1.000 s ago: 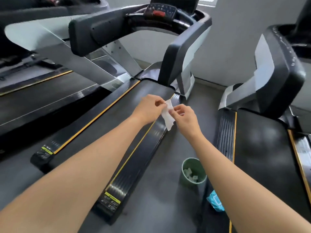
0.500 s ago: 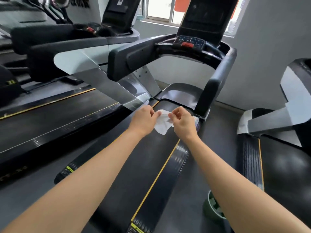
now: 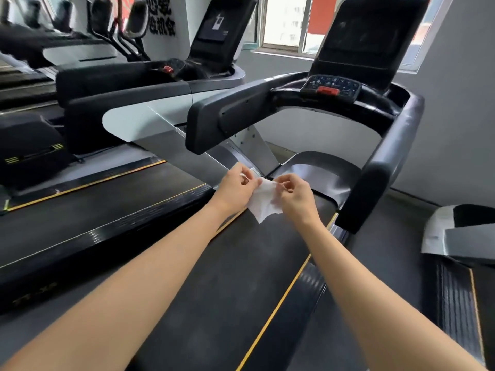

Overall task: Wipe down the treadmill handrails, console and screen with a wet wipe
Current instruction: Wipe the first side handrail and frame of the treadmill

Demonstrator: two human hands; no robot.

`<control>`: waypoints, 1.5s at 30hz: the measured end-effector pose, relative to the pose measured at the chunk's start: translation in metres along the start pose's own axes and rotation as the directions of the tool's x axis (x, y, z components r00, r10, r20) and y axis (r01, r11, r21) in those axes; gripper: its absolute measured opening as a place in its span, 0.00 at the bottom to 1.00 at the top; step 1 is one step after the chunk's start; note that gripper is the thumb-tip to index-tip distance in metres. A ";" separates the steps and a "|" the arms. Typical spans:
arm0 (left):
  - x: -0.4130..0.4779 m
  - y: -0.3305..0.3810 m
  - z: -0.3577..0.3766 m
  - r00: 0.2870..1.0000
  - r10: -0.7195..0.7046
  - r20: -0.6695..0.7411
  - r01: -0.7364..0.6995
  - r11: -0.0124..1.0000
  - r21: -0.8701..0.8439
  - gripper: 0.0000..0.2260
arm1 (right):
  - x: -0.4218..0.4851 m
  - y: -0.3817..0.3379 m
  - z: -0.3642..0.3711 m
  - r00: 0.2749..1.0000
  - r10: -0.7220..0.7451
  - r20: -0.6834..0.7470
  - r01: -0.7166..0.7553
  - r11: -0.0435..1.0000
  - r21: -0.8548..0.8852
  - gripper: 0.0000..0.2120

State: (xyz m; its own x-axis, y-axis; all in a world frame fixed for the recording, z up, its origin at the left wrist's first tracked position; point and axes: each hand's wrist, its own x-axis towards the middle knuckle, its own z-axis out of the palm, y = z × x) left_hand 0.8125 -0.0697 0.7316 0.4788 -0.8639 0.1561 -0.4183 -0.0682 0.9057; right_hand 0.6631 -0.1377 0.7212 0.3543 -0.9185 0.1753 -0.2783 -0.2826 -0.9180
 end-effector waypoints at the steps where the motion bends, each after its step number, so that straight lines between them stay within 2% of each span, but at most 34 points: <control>1: 0.010 0.001 0.001 1.000 -0.016 0.006 0.016 1.000 -0.018 0.10 | 0.011 -0.001 -0.001 1.000 0.004 -0.007 -0.003 1.000 0.017 0.10; 5: 0.053 0.000 -0.004 0.995 -0.059 0.084 0.059 0.998 0.006 0.14 | 0.057 0.002 -0.004 0.999 0.029 -0.046 -0.026 0.998 0.060 0.12; 11: 0.133 -0.011 0.001 0.996 -0.080 0.044 0.073 0.986 0.150 0.09 | 0.133 0.013 0.017 0.999 0.037 -0.037 -0.035 0.997 0.069 0.16; 14: 0.179 -0.024 0.007 0.997 -0.083 0.010 0.081 0.991 0.105 0.10 | 0.173 0.022 0.039 0.998 0.052 -0.045 -0.048 0.995 0.084 0.14; 20: 0.300 -0.048 0.004 0.993 -0.117 0.008 0.118 0.988 -0.102 0.12 | 0.286 0.025 0.088 0.986 0.118 -0.114 -0.105 0.988 0.114 0.02; 25: 0.407 -0.003 -0.044 0.984 -0.156 0.090 0.167 0.977 -0.130 0.10 | 0.390 -0.052 0.098 0.975 0.188 -0.115 -0.189 0.982 0.004 0.01; 27: 0.441 0.020 -0.062 0.984 -0.154 0.091 0.163 0.981 -0.109 0.09 | 0.419 -0.085 0.092 0.968 0.225 -0.107 -0.228 0.973 -0.017 0.04; 33: 0.511 0.089 -0.080 0.982 -0.148 0.118 0.160 0.981 -0.105 0.12 | 0.479 -0.152 0.063 0.968 0.212 -0.134 -0.230 0.964 -0.137 0.13; 36: 0.544 0.117 -0.072 0.983 -0.120 0.140 0.138 0.982 -0.132 0.09 | 0.509 -0.165 0.048 0.963 0.217 -0.158 -0.238 0.963 -0.128 0.20; 45: 0.637 0.146 -0.005 0.980 -0.102 0.169 0.132 0.975 -0.176 0.13 | 0.593 -0.135 -0.006 0.917 0.267 -0.297 -0.302 0.950 -0.076 0.18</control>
State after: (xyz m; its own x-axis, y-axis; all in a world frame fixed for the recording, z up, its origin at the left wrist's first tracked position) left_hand 1.0603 -0.6278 0.9646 0.3813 -0.9244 -0.0059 -0.2089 -0.0924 0.9736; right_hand 0.9054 -0.6458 0.9512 -0.0147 -0.9997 0.0212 -0.4393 -0.0126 -0.8983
